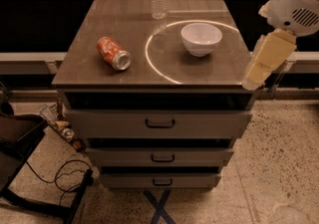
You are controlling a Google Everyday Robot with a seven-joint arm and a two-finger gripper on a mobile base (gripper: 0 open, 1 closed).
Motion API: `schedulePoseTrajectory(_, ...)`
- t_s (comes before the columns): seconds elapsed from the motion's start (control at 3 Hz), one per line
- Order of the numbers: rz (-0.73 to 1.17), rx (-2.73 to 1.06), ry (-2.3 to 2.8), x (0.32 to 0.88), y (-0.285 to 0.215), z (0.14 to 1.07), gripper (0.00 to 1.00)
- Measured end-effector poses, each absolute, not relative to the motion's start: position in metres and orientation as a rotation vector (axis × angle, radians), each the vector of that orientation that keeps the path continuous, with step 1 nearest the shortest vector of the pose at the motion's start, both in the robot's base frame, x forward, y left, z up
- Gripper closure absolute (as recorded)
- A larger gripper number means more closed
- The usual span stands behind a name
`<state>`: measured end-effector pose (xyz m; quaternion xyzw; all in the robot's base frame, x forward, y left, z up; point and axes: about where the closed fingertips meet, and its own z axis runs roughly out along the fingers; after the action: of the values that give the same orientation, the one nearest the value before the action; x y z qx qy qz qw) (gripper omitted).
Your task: Place coke can upright
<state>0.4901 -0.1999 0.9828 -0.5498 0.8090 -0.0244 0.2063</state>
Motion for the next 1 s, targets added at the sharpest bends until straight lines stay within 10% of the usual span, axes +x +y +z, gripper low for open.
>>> schedulePoseTrajectory(1.0,-0.042,-1.383,2.313,0.567,-0.153,0.986,0.0)
